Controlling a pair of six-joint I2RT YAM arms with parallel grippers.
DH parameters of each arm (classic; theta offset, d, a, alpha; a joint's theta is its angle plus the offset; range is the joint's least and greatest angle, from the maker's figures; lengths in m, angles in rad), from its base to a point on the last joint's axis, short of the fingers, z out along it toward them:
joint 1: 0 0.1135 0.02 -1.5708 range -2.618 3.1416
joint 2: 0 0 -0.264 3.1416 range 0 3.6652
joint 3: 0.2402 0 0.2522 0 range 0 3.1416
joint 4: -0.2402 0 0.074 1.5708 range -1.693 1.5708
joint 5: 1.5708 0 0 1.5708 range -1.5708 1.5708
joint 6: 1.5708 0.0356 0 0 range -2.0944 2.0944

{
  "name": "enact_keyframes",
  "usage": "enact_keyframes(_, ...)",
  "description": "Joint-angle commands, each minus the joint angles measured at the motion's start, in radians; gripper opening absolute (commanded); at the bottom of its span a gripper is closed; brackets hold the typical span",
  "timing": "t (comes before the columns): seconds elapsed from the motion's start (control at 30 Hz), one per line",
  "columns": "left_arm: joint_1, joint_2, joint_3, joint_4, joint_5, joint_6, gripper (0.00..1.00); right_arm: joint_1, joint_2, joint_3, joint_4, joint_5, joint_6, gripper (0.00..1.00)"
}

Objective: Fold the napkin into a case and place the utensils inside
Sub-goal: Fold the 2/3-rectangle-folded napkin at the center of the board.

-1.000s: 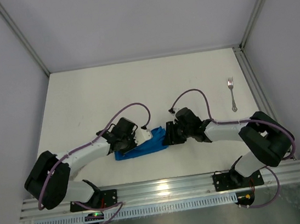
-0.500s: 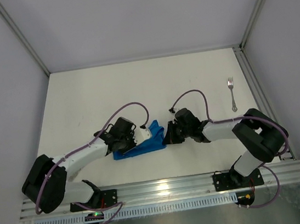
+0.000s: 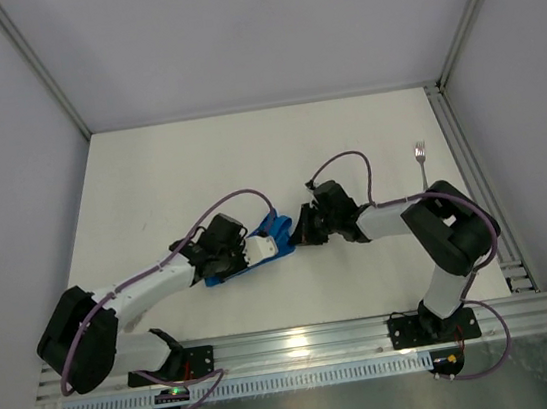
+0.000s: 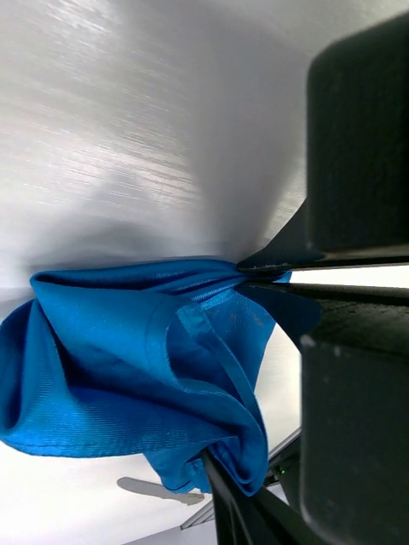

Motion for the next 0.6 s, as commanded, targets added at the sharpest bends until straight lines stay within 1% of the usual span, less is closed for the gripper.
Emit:
enact_keyframes(0.0,-0.019,-0.036,-0.018,0.011,-0.007,0.075,0.00,-0.036,0.047,0.022,-0.025,0.010,-0.018,0.04)
enact_keyframes(0.07,-0.027,-0.034,-0.043,0.018,-0.056,0.129,0.00,-0.047,0.059,0.030,-0.031,0.005,-0.028,0.04)
enact_keyframes(0.17,-0.035,-0.040,-0.069,0.019,-0.056,0.167,0.00,-0.055,0.070,0.053,-0.062,0.018,-0.051,0.04)
enact_keyframes(0.3,-0.044,-0.048,-0.057,-0.001,-0.039,0.161,0.00,-0.056,0.086,0.091,-0.079,0.019,-0.056,0.04)
enact_keyframes(0.4,-0.047,-0.053,-0.064,-0.015,0.011,0.170,0.00,-0.058,0.093,0.111,-0.095,0.033,-0.070,0.04)
enact_keyframes(0.5,-0.050,-0.040,-0.086,0.000,-0.001,0.178,0.00,-0.062,0.102,0.135,-0.120,0.030,-0.100,0.04)
enact_keyframes(0.57,-0.050,-0.028,-0.103,0.049,-0.027,0.175,0.00,-0.061,0.098,0.143,-0.140,0.028,-0.114,0.04)
